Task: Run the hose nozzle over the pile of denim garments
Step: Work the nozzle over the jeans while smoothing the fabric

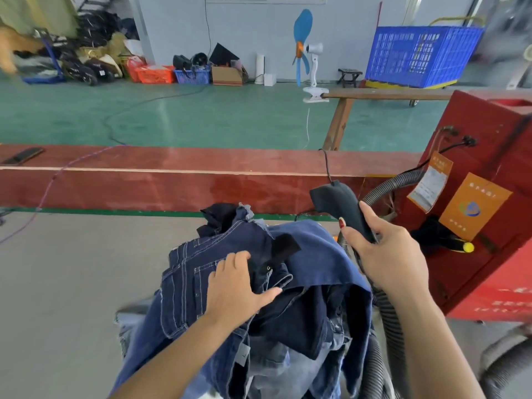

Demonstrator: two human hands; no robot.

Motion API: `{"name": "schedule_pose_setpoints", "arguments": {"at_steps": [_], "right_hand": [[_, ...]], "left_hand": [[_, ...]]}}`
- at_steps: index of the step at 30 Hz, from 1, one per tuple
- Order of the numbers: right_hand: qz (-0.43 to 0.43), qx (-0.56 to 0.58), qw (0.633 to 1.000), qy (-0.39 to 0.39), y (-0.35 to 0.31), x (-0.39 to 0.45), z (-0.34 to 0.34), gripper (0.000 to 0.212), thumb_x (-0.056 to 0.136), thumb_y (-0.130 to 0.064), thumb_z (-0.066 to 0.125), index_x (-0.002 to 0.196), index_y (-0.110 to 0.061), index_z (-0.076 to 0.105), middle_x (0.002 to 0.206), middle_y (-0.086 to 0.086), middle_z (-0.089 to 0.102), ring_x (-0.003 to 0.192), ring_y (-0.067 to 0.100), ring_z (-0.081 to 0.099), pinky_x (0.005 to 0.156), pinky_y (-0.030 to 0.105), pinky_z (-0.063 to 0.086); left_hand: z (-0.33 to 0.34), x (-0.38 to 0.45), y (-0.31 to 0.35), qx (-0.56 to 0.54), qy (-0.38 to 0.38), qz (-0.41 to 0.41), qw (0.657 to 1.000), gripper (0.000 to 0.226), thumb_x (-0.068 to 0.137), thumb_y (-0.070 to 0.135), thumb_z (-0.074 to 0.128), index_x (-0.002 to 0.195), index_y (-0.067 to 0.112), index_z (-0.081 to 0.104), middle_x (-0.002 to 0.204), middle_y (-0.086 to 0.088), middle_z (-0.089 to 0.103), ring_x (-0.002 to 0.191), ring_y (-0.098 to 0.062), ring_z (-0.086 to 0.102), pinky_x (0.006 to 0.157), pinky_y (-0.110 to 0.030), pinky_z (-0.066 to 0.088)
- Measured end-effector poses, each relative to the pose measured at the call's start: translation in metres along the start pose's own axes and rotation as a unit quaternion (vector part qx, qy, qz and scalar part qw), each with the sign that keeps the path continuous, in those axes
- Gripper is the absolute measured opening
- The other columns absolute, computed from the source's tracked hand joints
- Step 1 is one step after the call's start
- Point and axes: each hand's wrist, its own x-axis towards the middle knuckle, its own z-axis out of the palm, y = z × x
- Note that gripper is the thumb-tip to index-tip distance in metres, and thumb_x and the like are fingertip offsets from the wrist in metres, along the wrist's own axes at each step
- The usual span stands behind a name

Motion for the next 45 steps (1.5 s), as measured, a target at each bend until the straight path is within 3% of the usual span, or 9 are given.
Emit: {"name": "schedule_pose_setpoints", "arguments": {"at_steps": [6, 10, 13, 18, 25, 28, 34, 40, 45], "right_hand": [[0.006, -0.003, 1.000, -0.002, -0.001, -0.001, 0.000, 0.055, 0.086, -0.053, 0.058, 0.139, -0.050, 0.041, 0.092, -0.007, 0.067, 0.083, 0.022, 0.062, 0.065, 0.031, 0.043], [0.006, 0.001, 1.000, -0.002, 0.001, -0.001, -0.001, 0.055, 0.086, -0.052, 0.059, 0.139, -0.050, 0.042, 0.091, -0.007, 0.066, 0.083, 0.022, 0.062, 0.066, 0.032, 0.044], [0.009, 0.001, 1.000, 0.002, 0.003, 0.000, -0.002, 0.055, 0.086, -0.052, 0.060, 0.138, -0.049, 0.043, 0.083, -0.007, 0.065, 0.075, 0.021, 0.062, 0.060, 0.030, 0.042], [0.004, 0.000, 1.000, -0.006, 0.004, -0.001, -0.002, 0.055, 0.085, -0.053, 0.060, 0.137, -0.050, 0.044, 0.073, -0.010, 0.065, 0.066, 0.018, 0.061, 0.054, 0.029, 0.041], [-0.006, -0.004, 1.000, -0.024, 0.001, -0.003, 0.003, 0.056, 0.082, -0.056, 0.061, 0.135, -0.053, 0.044, 0.106, -0.004, 0.070, 0.091, 0.024, 0.064, 0.070, 0.034, 0.047], [-0.008, -0.007, 0.999, -0.032, -0.001, -0.004, 0.006, 0.056, 0.082, -0.057, 0.061, 0.135, -0.053, 0.044, 0.113, -0.004, 0.069, 0.096, 0.024, 0.063, 0.071, 0.034, 0.046], [-0.010, -0.006, 1.000, -0.029, 0.001, -0.002, 0.005, 0.056, 0.083, -0.055, 0.061, 0.136, -0.053, 0.043, 0.104, -0.008, 0.068, 0.084, 0.020, 0.061, 0.070, 0.033, 0.046], [-0.005, 0.002, 1.000, -0.015, 0.008, 0.001, 0.000, 0.053, 0.083, -0.053, 0.062, 0.133, -0.054, 0.046, 0.075, -0.019, 0.055, 0.072, 0.014, 0.058, 0.066, 0.032, 0.046], [-0.001, -0.010, 1.000, -0.025, 0.012, 0.001, -0.002, 0.054, 0.083, -0.055, 0.060, 0.135, -0.055, 0.044, 0.082, -0.016, 0.064, 0.073, 0.015, 0.063, 0.064, 0.032, 0.049]], "left_hand": [[-0.016, 0.031, 0.035, -0.231, 0.032, -0.094, 0.968, 0.029, 0.089, 0.034, 0.061, 0.069, 0.017, 0.047, 0.062, 0.005, 0.053, 0.067, -0.023, 0.059, 0.057, -0.032, 0.043], [-0.022, 0.021, 0.024, -0.613, 0.091, -0.339, 0.708, 0.015, 0.095, 0.005, 0.048, 0.084, 0.002, 0.058, 0.053, -0.008, 0.065, 0.046, -0.018, 0.065, 0.043, -0.025, 0.053], [-0.009, -0.009, 0.002, -0.613, -0.019, -0.443, 0.654, 0.014, 0.098, 0.005, 0.051, 0.096, -0.008, 0.056, 0.052, -0.015, 0.065, 0.040, -0.019, 0.062, 0.037, -0.024, 0.051], [0.003, -0.017, -0.014, -0.476, -0.058, -0.409, 0.777, 0.030, 0.092, 0.026, 0.065, 0.092, -0.003, 0.056, 0.056, -0.008, 0.063, 0.041, -0.016, 0.057, 0.039, -0.024, 0.044], [0.000, -0.012, -0.014, -0.130, 0.216, -0.102, 0.962, 0.008, 0.079, 0.005, 0.074, 0.085, 0.007, 0.069, 0.090, -0.009, 0.064, 0.085, -0.031, 0.058, 0.074, -0.038, 0.044], [0.010, 0.000, 0.004, 0.017, 0.205, 0.097, 0.974, 0.021, 0.076, 0.011, 0.078, 0.097, 0.008, 0.075, 0.109, -0.011, 0.068, 0.106, -0.032, 0.064, 0.092, -0.052, 0.050], [0.037, 0.016, 0.036, 0.196, -0.225, 0.165, 0.940, 0.088, 0.098, 0.056, 0.036, 0.152, -0.002, -0.004, 0.160, -0.019, -0.009, 0.148, -0.031, -0.008, 0.120, -0.042, -0.005], [0.022, 0.027, 0.016, -0.144, 0.062, 0.150, 0.976, 0.032, 0.100, 0.017, 0.043, 0.126, 0.005, 0.057, 0.128, -0.010, 0.058, 0.119, -0.025, 0.052, 0.106, -0.035, 0.036], [0.025, 0.040, -0.013, 0.031, -0.065, 0.031, 0.997, 0.048, 0.100, 0.045, 0.041, 0.139, 0.016, 0.043, 0.143, 0.003, 0.045, 0.133, -0.017, 0.039, 0.108, -0.034, 0.032]]}}
